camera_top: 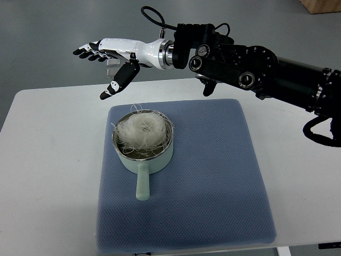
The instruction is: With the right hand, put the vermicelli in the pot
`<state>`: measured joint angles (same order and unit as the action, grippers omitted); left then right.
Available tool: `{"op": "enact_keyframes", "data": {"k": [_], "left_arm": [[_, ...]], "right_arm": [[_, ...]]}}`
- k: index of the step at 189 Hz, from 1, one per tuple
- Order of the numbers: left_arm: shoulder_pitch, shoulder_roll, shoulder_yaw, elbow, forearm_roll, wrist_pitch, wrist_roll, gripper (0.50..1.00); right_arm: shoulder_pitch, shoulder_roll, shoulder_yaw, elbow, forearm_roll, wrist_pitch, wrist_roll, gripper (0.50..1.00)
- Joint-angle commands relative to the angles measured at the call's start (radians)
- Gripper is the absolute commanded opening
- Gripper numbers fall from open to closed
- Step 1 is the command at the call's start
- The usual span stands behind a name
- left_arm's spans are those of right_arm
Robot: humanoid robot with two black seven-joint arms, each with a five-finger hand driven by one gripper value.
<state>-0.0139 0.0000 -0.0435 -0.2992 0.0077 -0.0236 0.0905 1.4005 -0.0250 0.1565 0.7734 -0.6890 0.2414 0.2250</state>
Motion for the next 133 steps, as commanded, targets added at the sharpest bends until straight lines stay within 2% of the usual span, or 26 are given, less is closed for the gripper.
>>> {"op": "enact_keyframes", "data": {"k": [1,30,52,69,93,133], "left_arm": [[0.0,0.0,0.001,0.0,0.0,-0.001,0.0,1.0],[0.0,0.0,0.001,0.0,0.0,-0.001,0.0,1.0],[0.0,0.0,0.001,0.0,-0.002,-0.001,0.0,1.0],[0.0,0.0,0.001,0.0,-0.002,0.001,0.0,1.0],[0.0,0.0,0.001,0.0,0.0,0.001,0.0,1.0],[0.0,0.0,0.002,-0.008,0.0,0.001,0.0,1.0]], "right_arm": [[-0.109,-0.056,0.176,0.0,0.042,-0.002,0.0,0.928],[-0.359,-0.098,0.518,0.001,0.138,-0.033,0.0,0.928],[-0.557,-0.061,0.84,0.006,0.284,-0.036,0.014,0.928],[-0.653,-0.018,0.98,0.003,0.399,-0.028,0.045,0.928],[-0.729,-0.016,1.008,-0.005,0.465,-0.028,0.086,0.928],[-0.752,-0.018,1.006,-0.006,0.497,-0.027,0.088,0.928]]}}
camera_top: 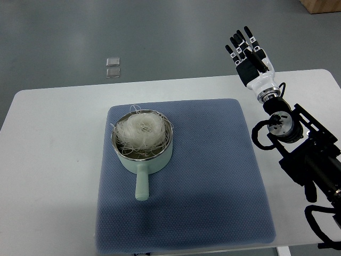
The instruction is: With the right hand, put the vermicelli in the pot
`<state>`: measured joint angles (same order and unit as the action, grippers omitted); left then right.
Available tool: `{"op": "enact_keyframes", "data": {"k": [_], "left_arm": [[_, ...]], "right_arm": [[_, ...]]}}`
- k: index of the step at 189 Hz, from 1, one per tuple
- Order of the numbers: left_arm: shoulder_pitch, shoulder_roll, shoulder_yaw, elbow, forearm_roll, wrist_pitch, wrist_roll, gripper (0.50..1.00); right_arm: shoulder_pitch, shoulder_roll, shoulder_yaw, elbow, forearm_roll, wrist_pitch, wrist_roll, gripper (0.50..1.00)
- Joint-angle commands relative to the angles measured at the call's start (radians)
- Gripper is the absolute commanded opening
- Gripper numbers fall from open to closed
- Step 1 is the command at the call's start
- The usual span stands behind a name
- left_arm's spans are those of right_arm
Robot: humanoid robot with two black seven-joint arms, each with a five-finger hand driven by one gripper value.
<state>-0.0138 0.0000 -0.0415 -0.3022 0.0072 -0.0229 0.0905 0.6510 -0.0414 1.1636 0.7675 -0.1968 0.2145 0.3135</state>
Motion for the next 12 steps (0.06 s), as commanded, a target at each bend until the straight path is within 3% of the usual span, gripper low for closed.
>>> {"op": "enact_keyframes", "data": {"k": [1,12], "left_arm": [[0.0,0.0,0.0,-0.005,0.0,0.0,0.0,1.0],[0.0,0.0,0.0,-0.005,0.0,0.0,0.0,1.0]], "right_arm": [[-0.002,-0.002,-0.001,-0.001,0.005,0.0,-0.001,0.928],[-0.001,-0.002,-0.001,-0.001,0.005,0.0,-0.001,0.928]]}}
